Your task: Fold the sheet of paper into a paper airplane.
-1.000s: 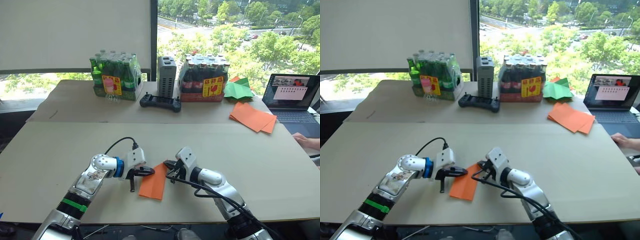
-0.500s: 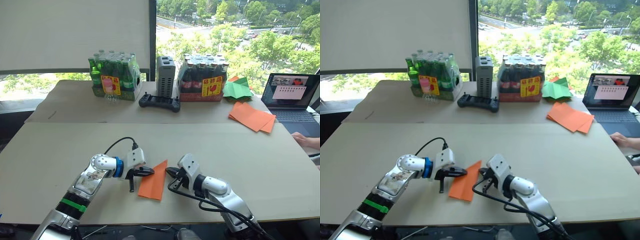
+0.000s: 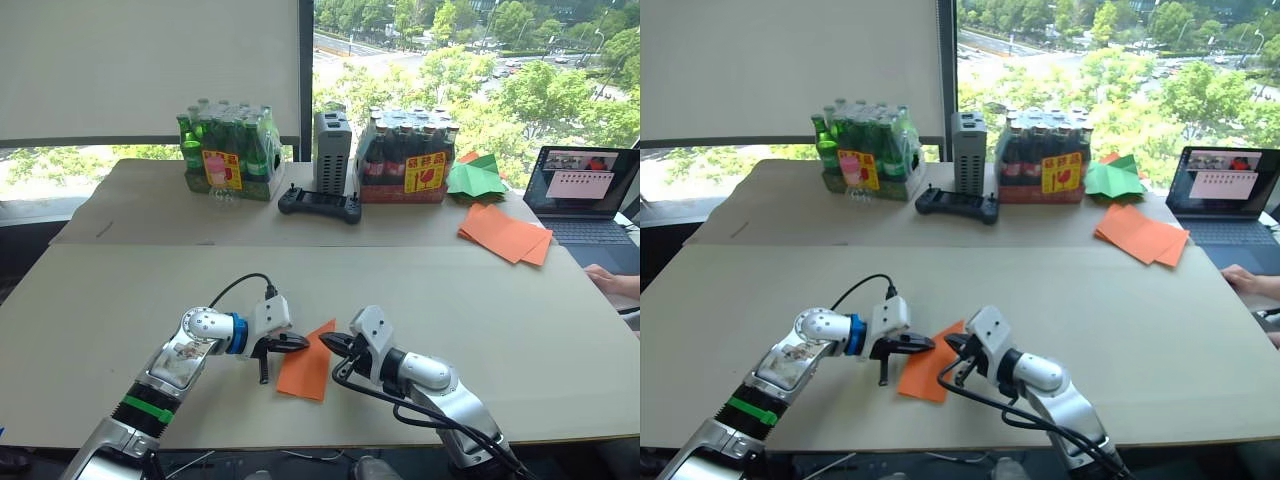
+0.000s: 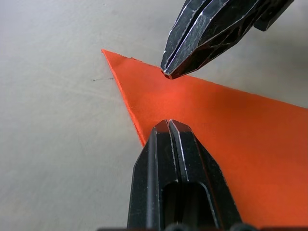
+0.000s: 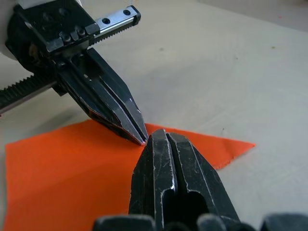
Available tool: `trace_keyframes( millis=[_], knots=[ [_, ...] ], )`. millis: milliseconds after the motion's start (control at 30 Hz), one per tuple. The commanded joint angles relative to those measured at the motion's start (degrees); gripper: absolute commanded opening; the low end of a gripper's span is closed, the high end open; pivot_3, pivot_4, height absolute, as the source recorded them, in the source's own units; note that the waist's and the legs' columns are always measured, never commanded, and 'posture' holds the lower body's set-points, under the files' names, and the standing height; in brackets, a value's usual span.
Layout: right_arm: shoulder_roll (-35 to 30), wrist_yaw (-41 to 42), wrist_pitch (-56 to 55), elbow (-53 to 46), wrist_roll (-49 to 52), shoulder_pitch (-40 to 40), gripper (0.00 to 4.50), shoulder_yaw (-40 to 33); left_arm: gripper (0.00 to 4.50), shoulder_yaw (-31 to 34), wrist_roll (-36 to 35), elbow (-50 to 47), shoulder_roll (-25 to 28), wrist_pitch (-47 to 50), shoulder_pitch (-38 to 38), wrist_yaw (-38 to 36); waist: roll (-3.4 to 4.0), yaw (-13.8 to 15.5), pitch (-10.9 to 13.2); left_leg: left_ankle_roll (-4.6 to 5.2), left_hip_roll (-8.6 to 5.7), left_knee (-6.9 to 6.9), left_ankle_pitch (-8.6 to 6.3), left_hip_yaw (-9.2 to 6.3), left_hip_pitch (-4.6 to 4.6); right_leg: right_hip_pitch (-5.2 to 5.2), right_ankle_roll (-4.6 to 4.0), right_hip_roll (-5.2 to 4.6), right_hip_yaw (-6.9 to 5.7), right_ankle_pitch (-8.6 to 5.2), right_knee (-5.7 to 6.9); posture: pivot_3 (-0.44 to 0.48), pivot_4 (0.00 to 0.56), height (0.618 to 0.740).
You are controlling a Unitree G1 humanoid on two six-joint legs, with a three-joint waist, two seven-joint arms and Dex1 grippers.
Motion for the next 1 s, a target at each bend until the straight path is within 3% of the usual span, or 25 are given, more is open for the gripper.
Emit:
trace_keyframes(
  millis=[33,1000],
  knots=[
    [-0.8,-0.8,-0.8,1.4,-2.1,0.1,0.00,0.7,0.02,-1.7,2.1,1.4,0.9,0.5,0.7,-0.4,0.00,0.0,0.0,0.00,0.00,0.00,0.00,0.00,0.00,0.00,0.00,0.00,0.00,0.00,0.00,0.000,0.150,0.733],
    [-5.0,7.2,1.3,-4.5,0.4,6.5,0.00,5.3,0.02,-2.2,2.3,1.7,0.8,0.3,0.2,-0.3,0.00,0.0,0.0,0.00,0.01,-0.03,0.00,0.01,0.07,0.05,0.00,0.01,0.00,-0.04,0.00,0.000,0.150,0.733]
  ],
)
